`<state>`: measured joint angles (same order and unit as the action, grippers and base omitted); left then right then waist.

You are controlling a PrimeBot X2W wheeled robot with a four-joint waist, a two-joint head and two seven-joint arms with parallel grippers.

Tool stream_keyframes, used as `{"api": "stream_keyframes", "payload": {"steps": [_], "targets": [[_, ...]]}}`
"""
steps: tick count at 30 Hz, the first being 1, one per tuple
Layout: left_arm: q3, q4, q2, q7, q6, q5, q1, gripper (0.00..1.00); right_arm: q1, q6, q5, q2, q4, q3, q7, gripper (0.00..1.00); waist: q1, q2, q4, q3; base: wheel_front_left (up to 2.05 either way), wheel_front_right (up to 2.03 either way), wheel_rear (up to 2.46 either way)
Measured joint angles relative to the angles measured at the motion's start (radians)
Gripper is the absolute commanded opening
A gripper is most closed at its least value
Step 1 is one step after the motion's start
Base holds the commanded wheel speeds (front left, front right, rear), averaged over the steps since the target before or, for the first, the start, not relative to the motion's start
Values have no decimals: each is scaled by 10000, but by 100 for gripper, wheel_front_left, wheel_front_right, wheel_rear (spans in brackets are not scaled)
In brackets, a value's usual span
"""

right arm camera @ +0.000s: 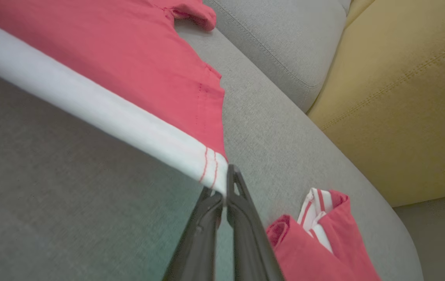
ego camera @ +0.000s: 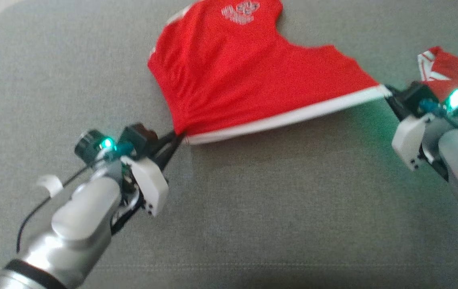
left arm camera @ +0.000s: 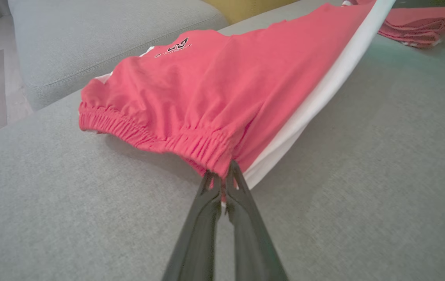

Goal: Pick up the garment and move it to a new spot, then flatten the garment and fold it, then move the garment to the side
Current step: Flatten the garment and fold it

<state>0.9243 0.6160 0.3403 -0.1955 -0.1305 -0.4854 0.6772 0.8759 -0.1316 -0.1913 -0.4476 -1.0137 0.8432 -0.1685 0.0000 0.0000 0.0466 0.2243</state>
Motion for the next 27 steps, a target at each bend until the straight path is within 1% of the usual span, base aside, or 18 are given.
{"api": "stream_keyframes", "payload": {"steps": [2,6,9,10,11,12,18,22,23,25,27], "targets": [[96,-38,-25,0,36,0,-301,0,-249,0,-405,-228,132,460,12,0,0,0,-35,-242,0,0,0],[433,-291,-27,21,84,0,-863,0,-672,0,-1231,-796,779,1394,146,0,0,0,-166,-705,0,0,0],[750,-688,-25,261,82,-2,-1403,0,-887,0,-1850,-1396,1434,1998,364,0,0,0,-294,-1041,0,0,0],[830,-855,-19,334,84,-4,-1607,0,-940,0,-2054,-1618,1676,2205,460,0,0,0,-342,-1147,0,0,0],[991,-1246,17,545,88,-46,-1995,0,-1070,0,-2458,-2071,2242,2564,642,0,0,0,-442,-1338,0,0,0],[1039,-1471,44,665,105,-117,-2196,0,-1150,0,-2669,-2318,2562,2763,742,0,0,0,-495,-1425,0,0,0],[1281,-3057,439,1457,291,-665,-3251,0,-1589,0,-3655,-3940,4583,3735,1530,0,0,0,-715,-1841,0,0,0],[1321,-4192,708,1875,477,-1003,-3734,0,-1699,0,-4165,-5005,5900,3879,2034,0,0,0,-665,-1946,0,0,0],[1321,-4192,708,1875,477,-1003,-3734,0,-1699,0,-4165,-5005,5900,3879,2034,0,0,0,-665,-1946,0,0,0],[1275,-4627,784,1958,665,-1095,-3822,0,-1671,0,-4339,-5317,6345,3731,2148,0,0,0,-597,-1914,0,0,0],[1133,-4915,857,1983,869,-1089,-3796,0,-1541,0,-4391,-5440,6654,3492,2209,0,-1,0,-501,-1808,0,0,0]]}}
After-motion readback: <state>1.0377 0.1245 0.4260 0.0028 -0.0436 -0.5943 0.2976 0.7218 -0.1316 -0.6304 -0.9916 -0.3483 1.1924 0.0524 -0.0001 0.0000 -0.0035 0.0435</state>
